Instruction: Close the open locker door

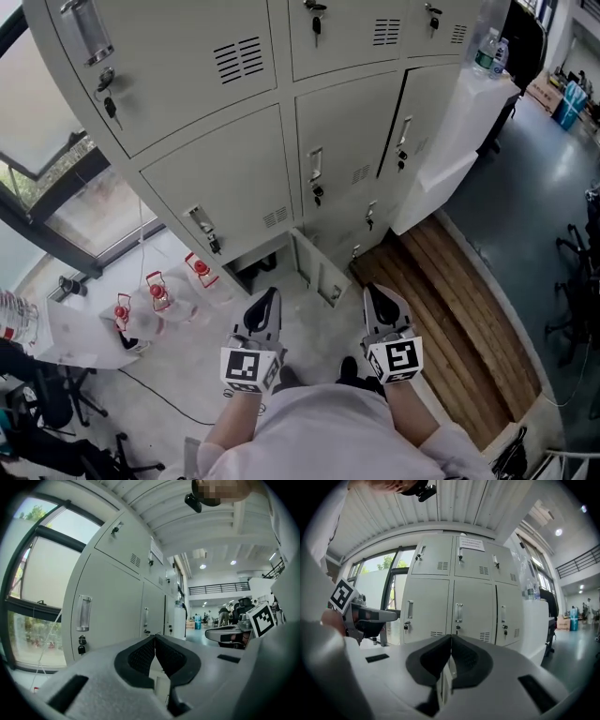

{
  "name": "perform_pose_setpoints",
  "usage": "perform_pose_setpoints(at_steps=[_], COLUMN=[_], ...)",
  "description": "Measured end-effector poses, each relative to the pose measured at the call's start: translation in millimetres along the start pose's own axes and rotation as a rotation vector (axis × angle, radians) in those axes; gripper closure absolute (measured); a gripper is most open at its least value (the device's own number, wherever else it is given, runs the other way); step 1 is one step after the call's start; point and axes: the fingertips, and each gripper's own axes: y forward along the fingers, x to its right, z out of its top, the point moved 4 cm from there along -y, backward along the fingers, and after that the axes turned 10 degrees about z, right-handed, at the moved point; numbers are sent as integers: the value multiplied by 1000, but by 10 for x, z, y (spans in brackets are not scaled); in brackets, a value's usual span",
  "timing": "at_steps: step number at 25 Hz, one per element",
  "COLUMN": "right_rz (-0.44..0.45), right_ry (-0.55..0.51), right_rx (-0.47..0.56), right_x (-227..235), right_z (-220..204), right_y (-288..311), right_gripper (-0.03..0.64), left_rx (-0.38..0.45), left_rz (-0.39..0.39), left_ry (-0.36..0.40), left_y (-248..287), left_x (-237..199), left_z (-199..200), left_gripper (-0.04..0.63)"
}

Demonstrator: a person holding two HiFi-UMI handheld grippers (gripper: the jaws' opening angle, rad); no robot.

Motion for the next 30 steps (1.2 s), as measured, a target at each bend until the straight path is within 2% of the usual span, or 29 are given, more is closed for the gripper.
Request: perform_pose_setpoints(at_steps=[6, 12, 14, 17, 22, 26, 30], right_rz=[94, 153, 172, 202, 231, 234, 276], right_ry=[-13, 7, 24, 50, 74, 71, 47], right_rx=[-13, -53, -58, -66, -146, -222, -279], right_x=[228, 270, 272, 270, 301, 309, 279], right_z=[-58, -188, -214, -327, -682, -958, -1215], right_y=[139, 220, 266, 332, 445, 518, 584], right_gripper=[603, 595, 478, 401, 362, 362, 362], left_rx=[-16, -21, -19, -20, -22, -24, -30], left_rz=[71, 93, 99, 104, 107, 114, 118], left_ry=[6, 10, 9, 11, 12, 11, -12], left_y=[112, 154, 162, 162, 163, 147, 125], left_x=[141, 195, 180, 155, 95, 30, -23], left_z=[-23, -25, -16, -26, -27, -27, -48], left_gripper=[586, 585, 586, 586, 586, 586, 586])
